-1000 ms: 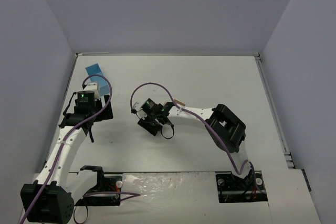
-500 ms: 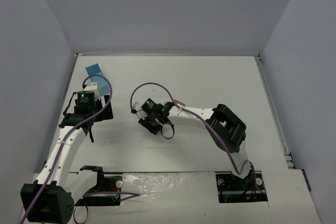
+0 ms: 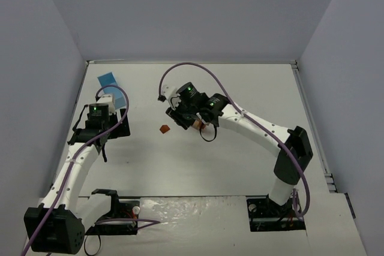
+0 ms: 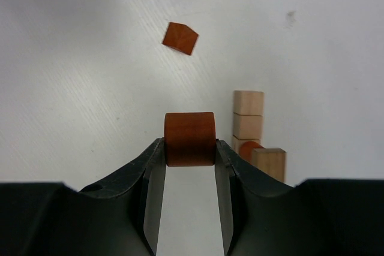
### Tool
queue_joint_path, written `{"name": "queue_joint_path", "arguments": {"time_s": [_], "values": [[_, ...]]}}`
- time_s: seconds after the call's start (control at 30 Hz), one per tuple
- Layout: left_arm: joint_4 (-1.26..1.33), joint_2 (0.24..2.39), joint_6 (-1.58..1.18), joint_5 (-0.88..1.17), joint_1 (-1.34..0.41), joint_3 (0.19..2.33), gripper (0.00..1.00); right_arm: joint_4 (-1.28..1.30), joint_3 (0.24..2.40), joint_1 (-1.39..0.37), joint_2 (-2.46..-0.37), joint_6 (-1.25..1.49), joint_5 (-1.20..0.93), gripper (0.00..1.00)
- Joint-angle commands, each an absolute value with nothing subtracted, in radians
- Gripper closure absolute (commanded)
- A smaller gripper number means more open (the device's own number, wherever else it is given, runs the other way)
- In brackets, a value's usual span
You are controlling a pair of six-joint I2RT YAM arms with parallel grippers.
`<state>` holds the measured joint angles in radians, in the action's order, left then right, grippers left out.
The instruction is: Build the wood block tower
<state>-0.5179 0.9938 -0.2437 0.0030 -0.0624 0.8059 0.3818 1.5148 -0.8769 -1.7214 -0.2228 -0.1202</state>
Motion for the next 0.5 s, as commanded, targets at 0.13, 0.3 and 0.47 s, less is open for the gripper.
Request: {"name": "queue_joint_path", "arguments": {"time_s": [0.13, 0.3, 0.47], "values": [[-0.467, 1.0, -0.229, 0.03, -0.054, 0.825, 0.17, 0.566, 1.547, -0.738, -1.665, -0.347, -0.116, 1.0], [-0.468, 0.999, -0.227, 0.032, -0.054, 0.825, 0.17, 0.569, 1.542, -0.684, -1.679, -0.359, -0.131, 1.0], [-0.468, 1.001, -0.226, 0.034, -0.054, 0.825, 0.17, 0.57, 1.555, -0.667, -1.71, -0.361, -0.144, 1.0]]}}
